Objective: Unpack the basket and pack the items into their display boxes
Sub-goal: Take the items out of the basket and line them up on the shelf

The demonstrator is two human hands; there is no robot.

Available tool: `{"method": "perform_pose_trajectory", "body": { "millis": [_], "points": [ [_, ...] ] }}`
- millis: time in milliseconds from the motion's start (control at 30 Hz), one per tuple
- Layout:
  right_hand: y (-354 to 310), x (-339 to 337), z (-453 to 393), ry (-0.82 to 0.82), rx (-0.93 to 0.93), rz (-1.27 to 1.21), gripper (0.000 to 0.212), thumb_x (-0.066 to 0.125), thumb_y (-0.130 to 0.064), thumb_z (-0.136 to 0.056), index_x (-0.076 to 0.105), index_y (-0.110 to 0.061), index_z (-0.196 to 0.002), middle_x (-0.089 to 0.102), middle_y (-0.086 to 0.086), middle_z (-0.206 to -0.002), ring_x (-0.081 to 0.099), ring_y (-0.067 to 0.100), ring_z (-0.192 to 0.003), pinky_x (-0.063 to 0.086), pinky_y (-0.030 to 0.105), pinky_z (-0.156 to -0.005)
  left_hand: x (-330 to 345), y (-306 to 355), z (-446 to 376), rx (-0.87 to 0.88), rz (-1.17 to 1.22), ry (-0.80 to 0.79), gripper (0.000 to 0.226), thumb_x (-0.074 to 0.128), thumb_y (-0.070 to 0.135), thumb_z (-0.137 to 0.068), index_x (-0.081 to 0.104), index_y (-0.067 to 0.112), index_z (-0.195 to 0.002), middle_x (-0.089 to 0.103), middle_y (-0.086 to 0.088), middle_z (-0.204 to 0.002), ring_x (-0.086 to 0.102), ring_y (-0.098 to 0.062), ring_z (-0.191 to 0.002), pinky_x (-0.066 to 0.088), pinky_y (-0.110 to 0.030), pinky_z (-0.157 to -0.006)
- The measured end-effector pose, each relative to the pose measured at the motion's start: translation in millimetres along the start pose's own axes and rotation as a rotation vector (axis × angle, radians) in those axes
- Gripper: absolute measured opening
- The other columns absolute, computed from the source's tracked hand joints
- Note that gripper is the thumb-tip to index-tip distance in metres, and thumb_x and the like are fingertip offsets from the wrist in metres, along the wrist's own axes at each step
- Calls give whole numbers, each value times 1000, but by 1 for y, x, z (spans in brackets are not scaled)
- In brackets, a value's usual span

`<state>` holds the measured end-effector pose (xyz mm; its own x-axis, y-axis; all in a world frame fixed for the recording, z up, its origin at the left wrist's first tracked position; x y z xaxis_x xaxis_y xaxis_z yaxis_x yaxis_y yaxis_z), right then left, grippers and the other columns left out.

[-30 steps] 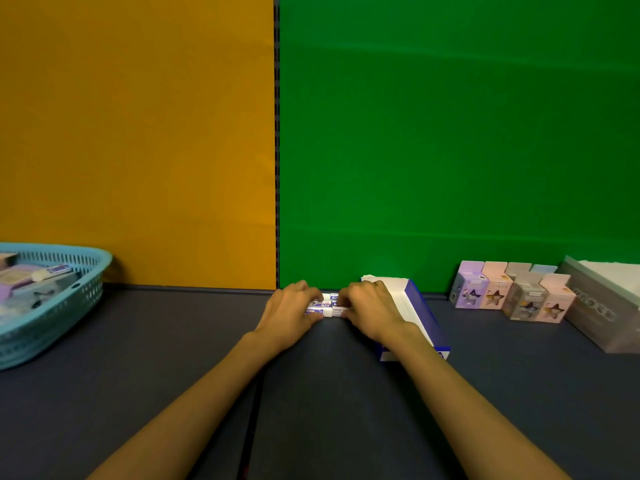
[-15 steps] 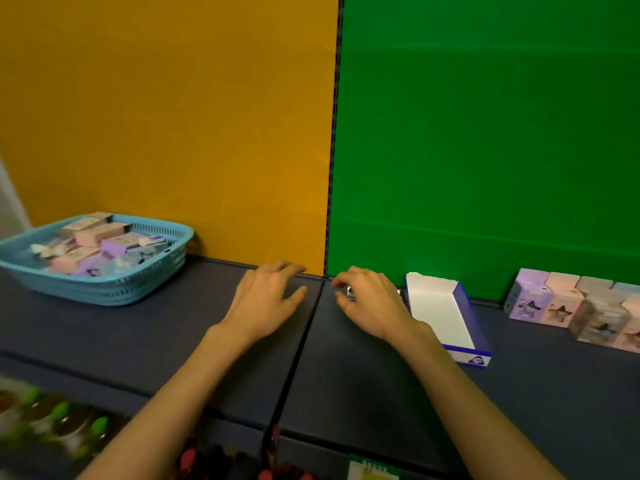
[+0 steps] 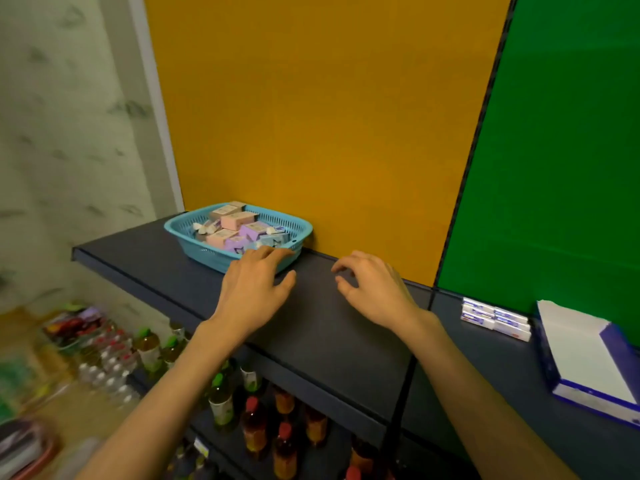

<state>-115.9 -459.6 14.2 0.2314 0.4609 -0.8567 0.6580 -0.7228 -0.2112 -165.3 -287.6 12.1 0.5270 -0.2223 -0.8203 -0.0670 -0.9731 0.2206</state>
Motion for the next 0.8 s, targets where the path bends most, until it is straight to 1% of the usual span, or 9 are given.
{"method": "perform_pose_trajectory", "body": {
  "millis": [133,233,333,467,667,800],
  "points": [
    [-41,19,-26,7,-5,2,22,58,-31,-96,66,-27,-117,61,-6,-111,58,15,-105,48,35,-83,-31,-63,1,-51,-17,48,44,55,46,-94,57,28,-134,61,-1,-131,54,-27,-119,49,-43,-86],
    [-73,32,-47,17,-1,-1,21,60,-30,-95,67,-26,-114,63,-7,-112,58,14,-104,48,34,-84,-45,-112,-1,-71,-20,36,45,53,49,-94,55,31,-135,60,2,-134,53,-24,-121,49,-42,-86],
    [-104,47,-72,22,17,21,20,61,-29,-94,67,-25,-113,64,-5,-111,60,15,-103,50,37,-85,-53,-160,-4,-82,-28,8,46,51,50,-95,54,32,-137,59,2,-136,53,-23,-120,51,-43,-86],
    [-137,64,-100,37,49,69,22,60,-30,-95,67,-23,-114,64,-2,-113,60,17,-102,48,36,-82,-60,-216,-11,-62,-35,-30,46,49,50,-96,54,32,-138,57,0,-139,54,-22,-120,53,-43,-86],
    [-163,88,-134,31,103,128,23,60,-34,-95,68,-24,-114,65,-3,-112,60,16,-102,44,32,-77,-57,-273,-31,3,-16,-90,46,48,51,-96,52,34,-138,55,1,-141,54,-21,-119,53,-42,-88],
    [-171,101,-157,26,133,156,22,59,-32,-94,68,-24,-112,66,-3,-112,61,18,-100,48,35,-78,-46,-297,-51,57,0,-119,45,49,50,-97,53,33,-138,56,1,-139,54,-20,-118,51,-41,-88]
  ]
}}
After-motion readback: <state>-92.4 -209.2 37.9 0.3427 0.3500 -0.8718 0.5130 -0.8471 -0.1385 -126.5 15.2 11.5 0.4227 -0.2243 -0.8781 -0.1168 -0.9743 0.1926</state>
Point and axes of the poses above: each hand's wrist, its own z-axis away from the middle knuckle, its own x-axis out of the palm, y = z × x, the point moved 9 cm from there along -z, towards the middle knuckle
